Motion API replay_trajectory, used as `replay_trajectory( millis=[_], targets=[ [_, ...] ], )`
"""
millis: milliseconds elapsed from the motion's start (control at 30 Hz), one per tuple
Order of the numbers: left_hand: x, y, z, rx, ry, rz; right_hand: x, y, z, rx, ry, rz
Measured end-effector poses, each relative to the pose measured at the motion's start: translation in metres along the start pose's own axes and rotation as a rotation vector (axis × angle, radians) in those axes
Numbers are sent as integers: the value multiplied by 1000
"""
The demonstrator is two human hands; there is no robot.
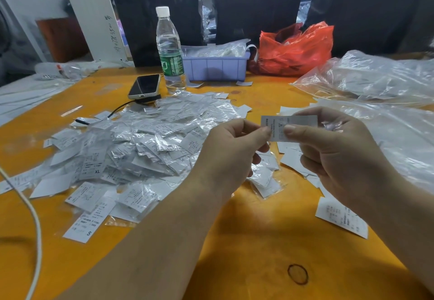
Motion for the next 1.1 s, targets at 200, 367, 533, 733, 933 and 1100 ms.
replay_trajectory(
  millis=[200,367,533,733,933,1100],
  targets=[
    [-7,-1,-5,14,-61,-31,-4,-2,-3,43,-57,-59],
    [-2,0,0,82,-48,-112,-2,-2,-2,-1,-30,-23],
    [-4,-2,-1,62,-85,-91,-3,0,-4,-7,-48,-58],
    [-4,-3,-1,35,-84,-36,-5,4,-6,-48,-70,-62],
    [-3,-2,2,75,-65,-67,-13,6,-11,-92,-166,-86],
    [4,-1,6,67,-12,-30,-17,4,-10,-110,-237,-88]
  ],
)
Point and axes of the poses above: each hand's wrist, its own z-axis towards the middle knuckle, its own x-axis out of the back of the hand, y = z × x, the point moved 7 cm from there along z, towards the middle knuckle, and after that the axes turned 11 degrees about y, right-handed, at the moved point
